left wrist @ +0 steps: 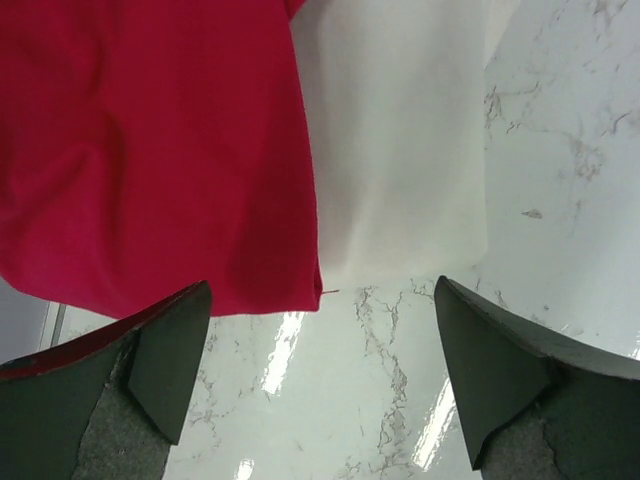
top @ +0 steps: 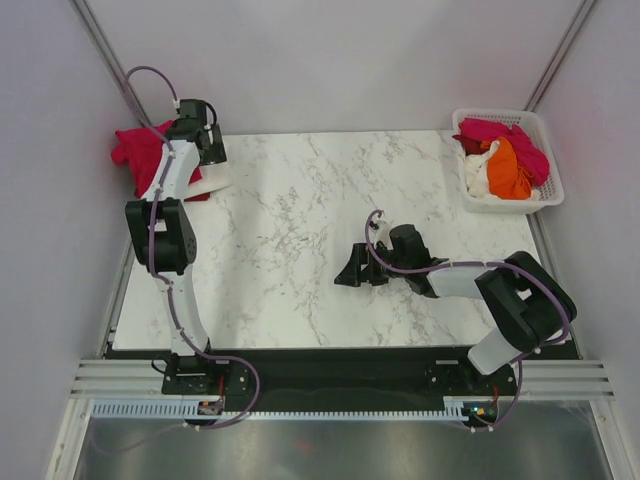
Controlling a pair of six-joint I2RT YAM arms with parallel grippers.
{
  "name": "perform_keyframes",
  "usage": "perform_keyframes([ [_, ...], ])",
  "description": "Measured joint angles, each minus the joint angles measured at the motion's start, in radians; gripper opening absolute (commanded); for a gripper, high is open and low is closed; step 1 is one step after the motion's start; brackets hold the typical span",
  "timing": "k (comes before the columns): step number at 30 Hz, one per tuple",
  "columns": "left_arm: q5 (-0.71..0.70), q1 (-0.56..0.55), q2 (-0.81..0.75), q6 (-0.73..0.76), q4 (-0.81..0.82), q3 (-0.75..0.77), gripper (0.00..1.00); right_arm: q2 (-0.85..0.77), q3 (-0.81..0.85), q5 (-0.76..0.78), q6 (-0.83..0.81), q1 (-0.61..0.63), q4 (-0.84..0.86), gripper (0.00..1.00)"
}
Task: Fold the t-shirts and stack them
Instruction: Neatly place the folded tshirt to the corner
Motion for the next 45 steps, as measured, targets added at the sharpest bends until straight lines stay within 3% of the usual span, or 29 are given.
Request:
perform_keyframes([
  [4,-0.026,-0.014,0.064,0.037,0.000,0.001,0.90,0.000,0.000,0.000,0.000,0.000,0.000,0.98],
  [10,-0.142,-0.057,0.120,0.094,-0.001,0.006,0.60,0.000,0.000,0.000,0.000,0.000,0.000,0.98],
  [13,-0.219,-0.080,0.127,0.117,-0.002,0.006,0.54,0.000,0.000,0.000,0.000,0.000,0.000,0.98],
  [15,-0.262,-0.089,0.128,0.131,-0.002,0.006,0.54,0.000,0.000,0.000,0.000,0.000,0.000,0.98],
  [19,-0.329,-0.096,0.127,0.165,0.000,0.006,0.72,0.000,0.000,0.000,0.000,0.000,0.000,0.98],
  [24,-0.381,-0.093,0.128,0.199,0.001,0.006,0.68,0.000,0.000,0.000,0.000,0.000,0.000,0.98],
  [33,-0.408,-0.087,0.163,0.225,0.002,0.034,0.43,0.000,0.000,-0.001,-0.005,0.000,-0.001,0.98],
  [35,-0.406,-0.083,0.171,0.227,0.003,0.036,0.07,0.000,0.000,-0.002,-0.006,0.000,-0.001,0.98],
  [36,-0.406,-0.082,0.171,0.230,0.001,0.036,0.02,0.000,0.000,-0.002,-0.007,0.000,-0.001,0.98],
  [45,-0.338,-0.062,0.130,0.236,-0.006,0.040,0.02,0.001,0.000,-0.004,-0.008,0.000,-0.001,0.98],
])
